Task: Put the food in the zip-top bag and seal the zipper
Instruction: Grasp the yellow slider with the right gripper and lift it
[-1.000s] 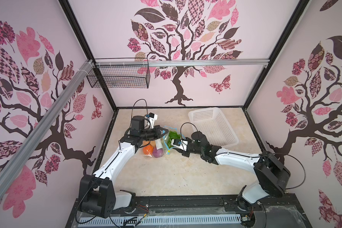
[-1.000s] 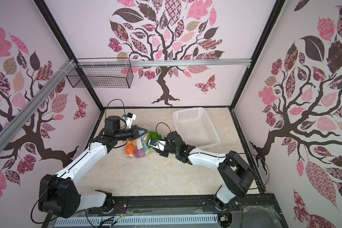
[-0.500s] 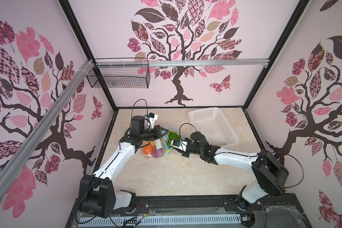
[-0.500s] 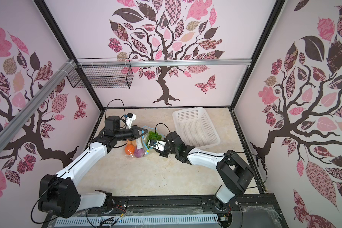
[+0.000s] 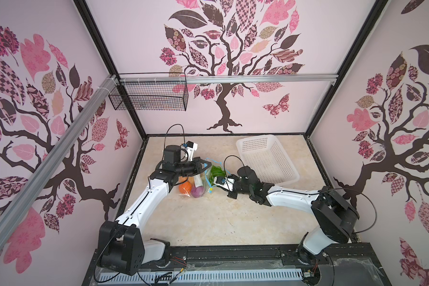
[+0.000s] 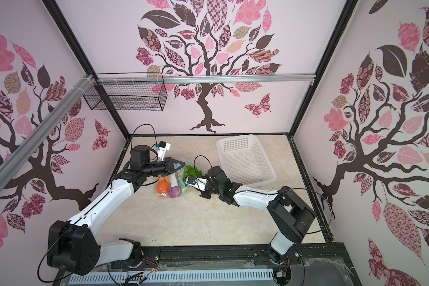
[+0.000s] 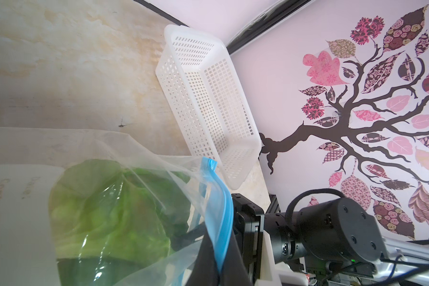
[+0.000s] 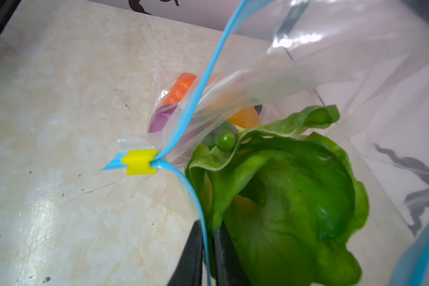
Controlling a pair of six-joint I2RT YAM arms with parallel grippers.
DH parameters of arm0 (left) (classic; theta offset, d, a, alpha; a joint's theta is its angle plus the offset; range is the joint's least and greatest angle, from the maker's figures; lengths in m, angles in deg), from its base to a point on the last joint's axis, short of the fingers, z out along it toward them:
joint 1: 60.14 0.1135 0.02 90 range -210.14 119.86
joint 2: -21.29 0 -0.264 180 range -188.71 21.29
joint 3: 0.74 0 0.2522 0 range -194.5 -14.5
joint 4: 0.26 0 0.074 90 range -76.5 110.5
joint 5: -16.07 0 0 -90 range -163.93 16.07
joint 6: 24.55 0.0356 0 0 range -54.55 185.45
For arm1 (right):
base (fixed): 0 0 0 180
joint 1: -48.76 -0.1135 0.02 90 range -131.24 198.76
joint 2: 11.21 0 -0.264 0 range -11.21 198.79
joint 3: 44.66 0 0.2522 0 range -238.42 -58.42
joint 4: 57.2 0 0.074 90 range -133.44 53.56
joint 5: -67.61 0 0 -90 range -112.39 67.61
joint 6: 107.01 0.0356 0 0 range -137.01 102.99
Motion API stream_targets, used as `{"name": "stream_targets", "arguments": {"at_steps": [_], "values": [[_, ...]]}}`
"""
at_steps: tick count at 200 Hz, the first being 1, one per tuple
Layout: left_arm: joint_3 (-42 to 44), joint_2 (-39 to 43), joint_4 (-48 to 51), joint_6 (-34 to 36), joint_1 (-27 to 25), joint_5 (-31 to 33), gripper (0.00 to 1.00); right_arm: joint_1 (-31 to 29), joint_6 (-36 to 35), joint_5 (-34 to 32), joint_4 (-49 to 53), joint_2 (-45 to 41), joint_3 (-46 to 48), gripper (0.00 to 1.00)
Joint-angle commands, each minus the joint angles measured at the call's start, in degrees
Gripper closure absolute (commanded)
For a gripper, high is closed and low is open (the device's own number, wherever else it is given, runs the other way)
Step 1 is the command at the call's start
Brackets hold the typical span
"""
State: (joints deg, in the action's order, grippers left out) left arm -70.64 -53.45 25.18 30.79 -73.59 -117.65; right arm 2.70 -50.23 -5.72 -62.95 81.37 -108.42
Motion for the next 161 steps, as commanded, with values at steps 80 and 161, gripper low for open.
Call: {"name": "stream_targets", "arguments": {"at_steps": [80, 161], "values": [[-6.6, 1.0, 1.6, 0.3, -5.3, -0.6, 1.0, -0.3, 8.0, 8.5, -2.2, -14.2, 0.3, 1.0], [-13.2, -1.7, 3.6, -0.3, -10.5, -2.0, 0.17, -0.4, 18.8, 8.1, -0.1, -18.6, -0.9, 1.0]]}}
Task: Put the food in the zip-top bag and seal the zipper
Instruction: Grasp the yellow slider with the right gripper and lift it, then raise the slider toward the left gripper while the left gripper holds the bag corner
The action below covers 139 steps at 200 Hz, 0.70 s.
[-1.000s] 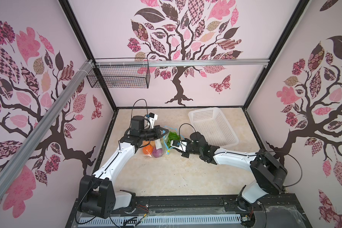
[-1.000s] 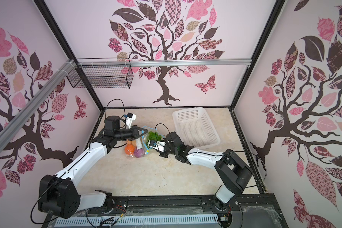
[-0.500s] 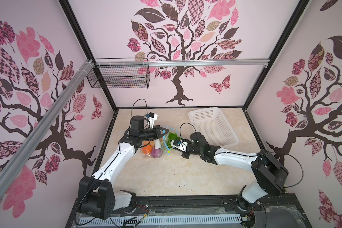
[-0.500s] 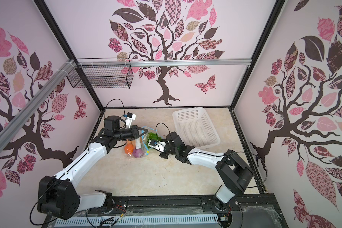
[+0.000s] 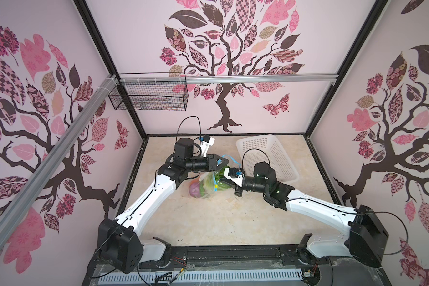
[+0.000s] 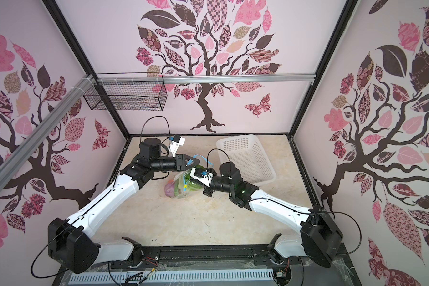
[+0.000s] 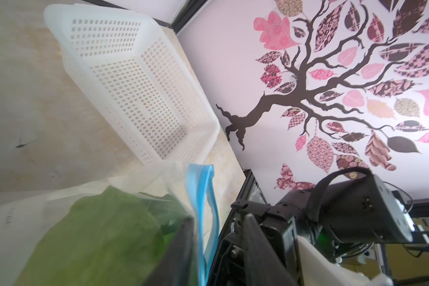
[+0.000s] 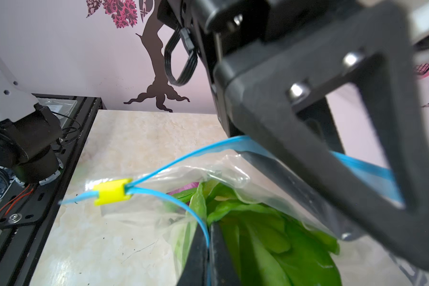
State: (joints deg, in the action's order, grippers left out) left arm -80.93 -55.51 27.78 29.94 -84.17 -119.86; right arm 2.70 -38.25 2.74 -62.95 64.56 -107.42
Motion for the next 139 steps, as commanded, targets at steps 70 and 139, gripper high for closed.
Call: {"name": "stream_targets", "arguments": {"at_steps": [70, 139], "values": [[0.2, 17.8, 4.6, 8.3, 2.9, 21.0, 0.02, -0.4, 20.9, -2.9, -0.7, 4.0, -9.9, 1.0], [8.6, 27.0, 4.7, 20.5, 3.0, 26.7, 0.28, -0.3, 27.8, -3.7, 3.9, 11.7, -20.3, 1.0]]}}
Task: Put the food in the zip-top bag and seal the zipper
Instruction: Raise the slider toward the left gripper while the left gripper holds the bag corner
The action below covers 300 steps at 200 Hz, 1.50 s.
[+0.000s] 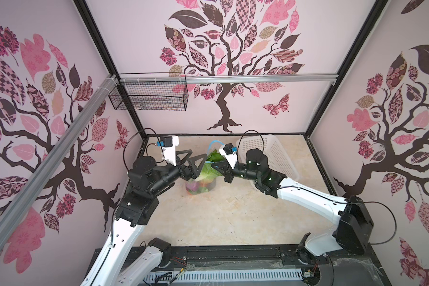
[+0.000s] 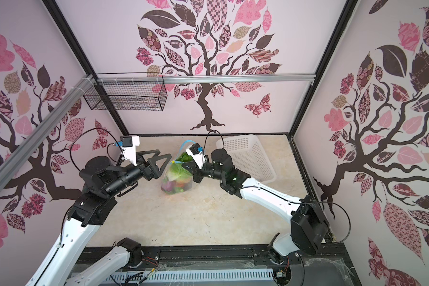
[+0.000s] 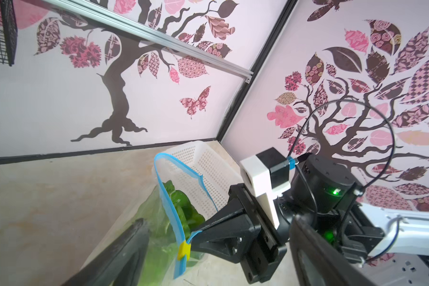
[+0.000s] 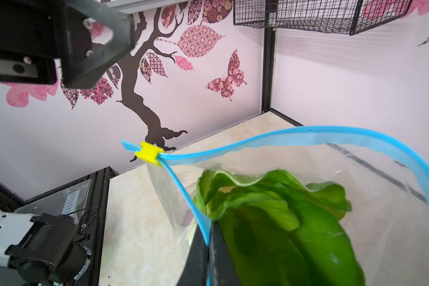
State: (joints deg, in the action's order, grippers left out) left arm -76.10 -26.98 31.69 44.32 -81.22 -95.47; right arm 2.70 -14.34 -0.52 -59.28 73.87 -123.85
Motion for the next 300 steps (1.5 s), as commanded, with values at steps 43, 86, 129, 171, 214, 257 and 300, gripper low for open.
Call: {"name": "stream_targets", "arguments": {"at_steps": [43, 86, 129, 171, 214, 257, 300], "values": [[4.3, -4.1, 0.6, 11.8, 1.0, -0.2, 0.43, 0.4, 4.9, -0.3, -0.5, 3.9, -4.6, 1.0], [7.2, -3.2, -0.3, 12.6, 2.2, -3.2, 0.5, 1.3, 5.1, 0.3, -0.5, 4.1, -4.4, 1.0], [7.3, -4.4, 0.5, 13.1, 2.4, -3.9, 0.63, 1.8, 5.1, 0.4, -0.9, 3.6, -3.7, 1.0], [6.9, -5.2, -0.1, 12.7, 2.5, -4.3, 0.85, 1.8, 4.4, 0.6, -0.4, 3.3, -3.2, 1.0], [3.3, -7.8, 0.0, 11.5, 3.4, -3.5, 1.0, 1.8, 3.2, 1.3, 0.3, 1.7, -2.4, 1.0], [-3.5, -9.5, -0.5, 12.0, 3.4, -11.6, 1.0, 1.9, 1.6, 1.3, 3.2, -2.7, -2.4, 1.0], [-4.0, -10.2, -2.5, 15.4, 3.4, -17.6, 1.0, 1.8, 1.7, 1.7, 5.1, -7.8, -0.4, 1.0]]}}
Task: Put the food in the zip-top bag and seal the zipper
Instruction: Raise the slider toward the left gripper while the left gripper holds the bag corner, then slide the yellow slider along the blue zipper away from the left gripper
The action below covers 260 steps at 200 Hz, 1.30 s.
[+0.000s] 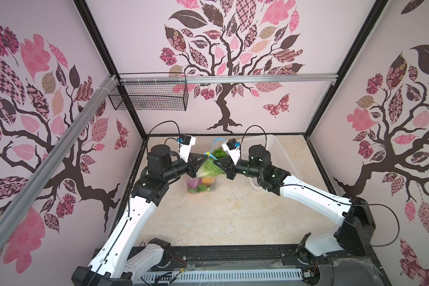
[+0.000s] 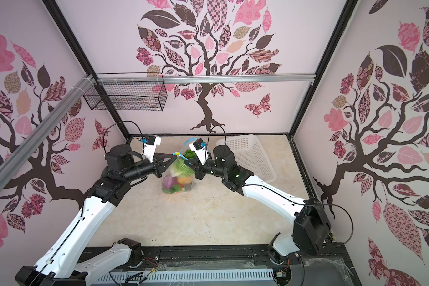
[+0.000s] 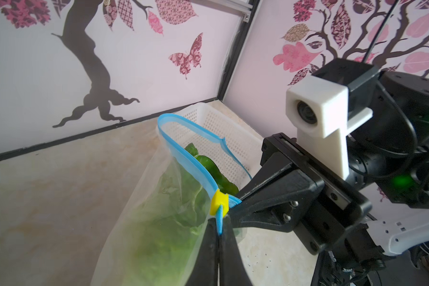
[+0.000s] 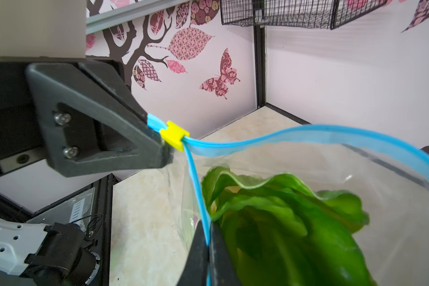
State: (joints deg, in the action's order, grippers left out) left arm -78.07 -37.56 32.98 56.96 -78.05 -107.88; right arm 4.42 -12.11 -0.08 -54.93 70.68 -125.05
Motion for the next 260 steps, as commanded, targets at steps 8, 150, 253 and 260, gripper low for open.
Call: {"name": "stream_targets", "arguments": {"at_steps": [8, 150, 253, 260], "values": [[-1.4, 0.6, -3.9, 3.8, 0.2, -5.8, 1.0, 0.1, -0.3, 1.6, 0.8, -4.7, 1.2, 1.0], [6.1, 0.1, -3.4, 10.4, 0.5, -7.3, 1.0, 4.3, -18.4, 1.6, 8.8, -3.6, -2.2, 0.39], [5.7, 0.1, -2.0, 11.8, 0.4, -9.9, 1.0, 5.5, -37.6, 23.4, 7.9, 2.0, -8.8, 0.36], [5.5, 0.1, -1.9, 12.0, 0.4, -10.2, 1.0, 5.5, -38.3, 24.4, 8.2, 2.6, -9.5, 0.36]]}}
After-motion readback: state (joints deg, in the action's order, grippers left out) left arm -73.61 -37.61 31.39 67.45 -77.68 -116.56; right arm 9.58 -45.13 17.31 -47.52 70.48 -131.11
